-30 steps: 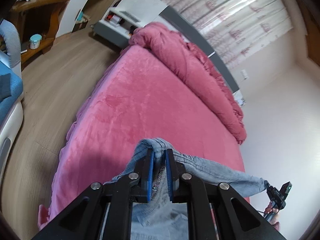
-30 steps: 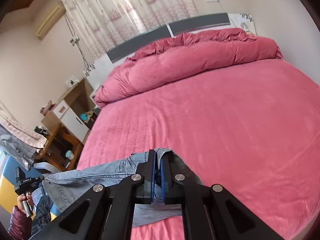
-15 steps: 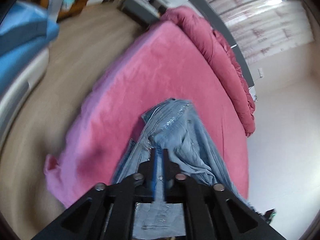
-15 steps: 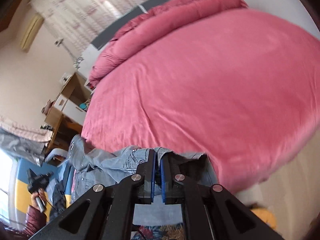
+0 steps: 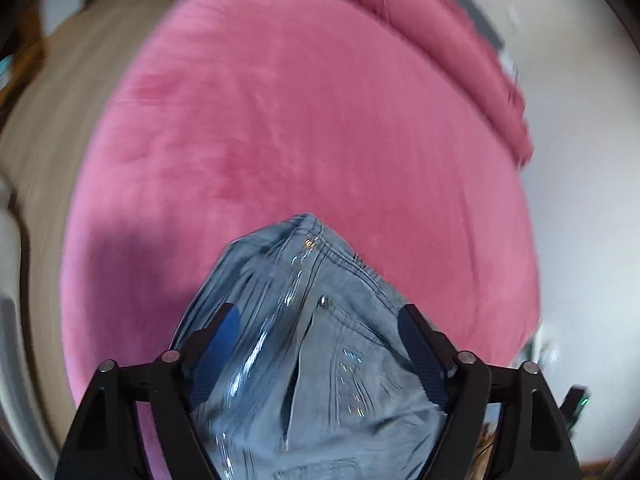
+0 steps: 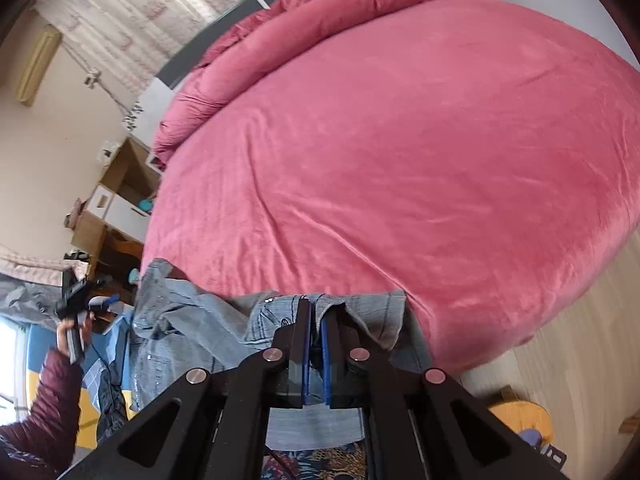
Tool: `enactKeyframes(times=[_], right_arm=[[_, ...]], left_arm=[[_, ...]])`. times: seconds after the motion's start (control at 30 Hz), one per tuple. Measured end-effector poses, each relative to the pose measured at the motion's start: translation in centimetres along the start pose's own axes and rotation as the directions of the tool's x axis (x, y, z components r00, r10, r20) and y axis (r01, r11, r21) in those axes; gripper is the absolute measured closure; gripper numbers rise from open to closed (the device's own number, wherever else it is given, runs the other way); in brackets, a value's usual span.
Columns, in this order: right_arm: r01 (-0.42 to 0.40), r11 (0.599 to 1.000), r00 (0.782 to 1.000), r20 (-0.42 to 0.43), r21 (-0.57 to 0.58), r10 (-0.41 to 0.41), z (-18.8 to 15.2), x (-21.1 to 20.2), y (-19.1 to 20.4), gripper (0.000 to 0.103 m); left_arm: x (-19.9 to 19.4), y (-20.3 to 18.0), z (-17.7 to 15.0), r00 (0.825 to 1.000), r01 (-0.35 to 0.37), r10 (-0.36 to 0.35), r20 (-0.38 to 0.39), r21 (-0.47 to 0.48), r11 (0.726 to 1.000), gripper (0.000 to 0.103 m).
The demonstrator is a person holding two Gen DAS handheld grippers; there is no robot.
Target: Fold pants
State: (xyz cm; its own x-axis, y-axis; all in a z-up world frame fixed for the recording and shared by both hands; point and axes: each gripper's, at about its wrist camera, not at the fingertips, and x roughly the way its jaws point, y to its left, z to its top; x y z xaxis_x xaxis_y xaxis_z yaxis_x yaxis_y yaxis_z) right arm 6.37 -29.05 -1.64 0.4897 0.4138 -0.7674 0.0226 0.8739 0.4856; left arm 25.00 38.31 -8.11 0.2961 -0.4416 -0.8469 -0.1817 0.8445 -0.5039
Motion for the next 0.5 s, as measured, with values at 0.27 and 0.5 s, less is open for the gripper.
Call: enactKeyframes(times=[0.27, 0.5], right_arm=[[0.046, 0.998, 0.998, -0.055, 0.033, -0.044, 0.8, 2.3, -0.8, 0.099], [0.040, 0.999, 0.997, -0.072, 0.022, -0.038, 1.6, 3.5, -0.3, 0.099]], left_arm=[[8.2, -0.4, 4.6, 0.972, -0.136, 0.147, -0.185, 0.073, 0.988, 0.023], [4.4, -2.3, 3.4, 0.986, -0.163, 0.164, 0.003, 0.150, 0.975, 0.086]])
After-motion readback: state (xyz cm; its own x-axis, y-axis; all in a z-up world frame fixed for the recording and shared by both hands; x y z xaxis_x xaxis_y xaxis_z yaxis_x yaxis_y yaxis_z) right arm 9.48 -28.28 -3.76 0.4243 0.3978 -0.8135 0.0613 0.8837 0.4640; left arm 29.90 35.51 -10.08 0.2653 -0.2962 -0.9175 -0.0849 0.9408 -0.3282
